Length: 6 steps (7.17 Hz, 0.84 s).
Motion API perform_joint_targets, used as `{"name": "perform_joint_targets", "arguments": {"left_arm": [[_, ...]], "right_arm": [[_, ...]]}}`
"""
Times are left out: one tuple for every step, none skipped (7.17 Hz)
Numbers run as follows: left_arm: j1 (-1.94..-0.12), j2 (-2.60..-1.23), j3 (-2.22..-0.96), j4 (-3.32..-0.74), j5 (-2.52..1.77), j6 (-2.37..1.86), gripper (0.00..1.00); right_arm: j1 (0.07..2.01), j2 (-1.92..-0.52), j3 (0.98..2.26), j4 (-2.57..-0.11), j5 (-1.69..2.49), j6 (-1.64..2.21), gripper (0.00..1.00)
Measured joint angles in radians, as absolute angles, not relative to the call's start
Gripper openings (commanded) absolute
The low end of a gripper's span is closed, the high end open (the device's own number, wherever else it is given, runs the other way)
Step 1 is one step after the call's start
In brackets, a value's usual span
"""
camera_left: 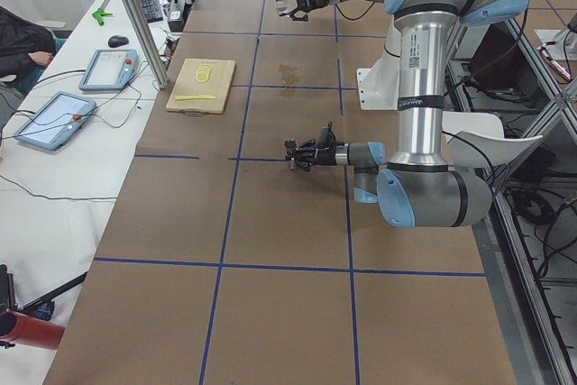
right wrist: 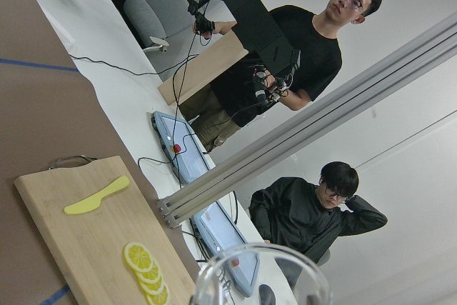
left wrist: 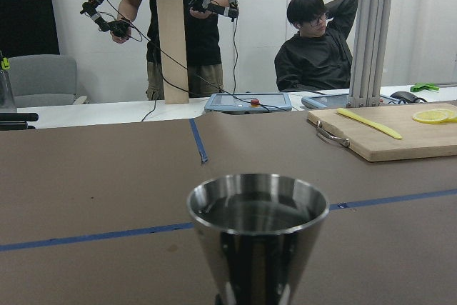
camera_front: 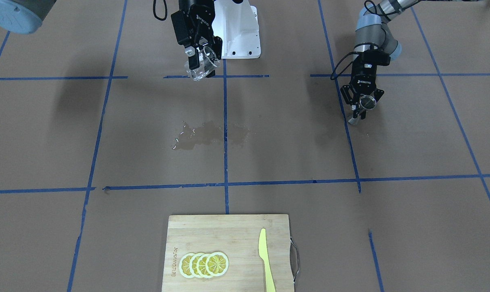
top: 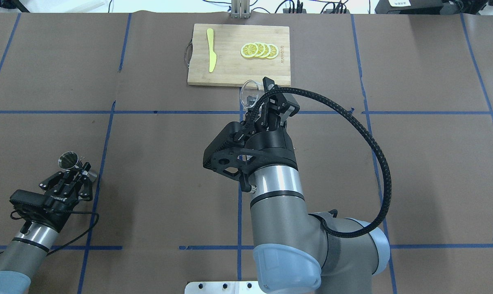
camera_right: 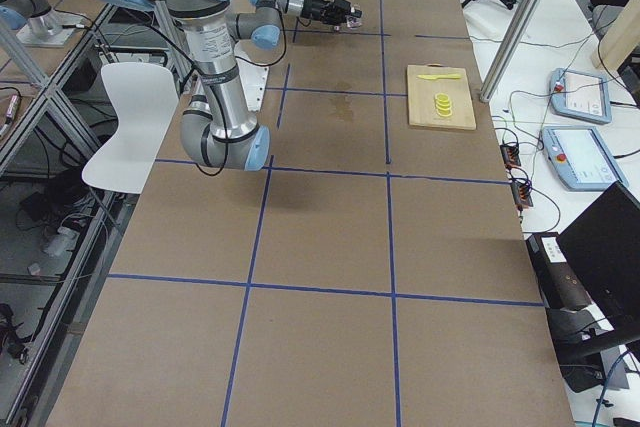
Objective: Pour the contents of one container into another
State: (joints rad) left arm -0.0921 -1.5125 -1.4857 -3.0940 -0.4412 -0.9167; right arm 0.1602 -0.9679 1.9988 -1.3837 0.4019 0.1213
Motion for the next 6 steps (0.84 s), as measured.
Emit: {"name": "perform_joint_targets", "arguments": {"left_arm": [[-0.092, -1.512, -1.483, -3.094, -0.442, -0.916, 0.31], [-0.092, -1.513, -1.479, -3.095, -0.442, -0.916, 0.32], [-0.091, -1.513, -1.477, -3.095, -0.442, -0.916, 0.33], [-0.090, -1.513, -1.476, -3.096, -0.442, -0.916, 0.33], [-0.089, -1.513, -1.476, -3.096, -0.442, -0.916, 0.33], [-0.088, -1.514, -1.477, -3.098, -0.442, -0.918, 0.33]], "right_arm": [[0.161, -0.968, 1.999, -1.384, 0.402, 0.122, 0.00], [0.161, -0.968, 1.999, -1.384, 0.402, 0.122, 0.00], [0.161, -0.969, 1.999, -1.384, 0.402, 0.122, 0.00], [0.161, -0.970, 2.000, -1.384, 0.402, 0.122, 0.00], [0.161, -0.971, 2.005, -1.385, 0.402, 0.122, 0.00], [0.161, -0.973, 2.008, -1.385, 0.402, 0.121, 0.00]]}}
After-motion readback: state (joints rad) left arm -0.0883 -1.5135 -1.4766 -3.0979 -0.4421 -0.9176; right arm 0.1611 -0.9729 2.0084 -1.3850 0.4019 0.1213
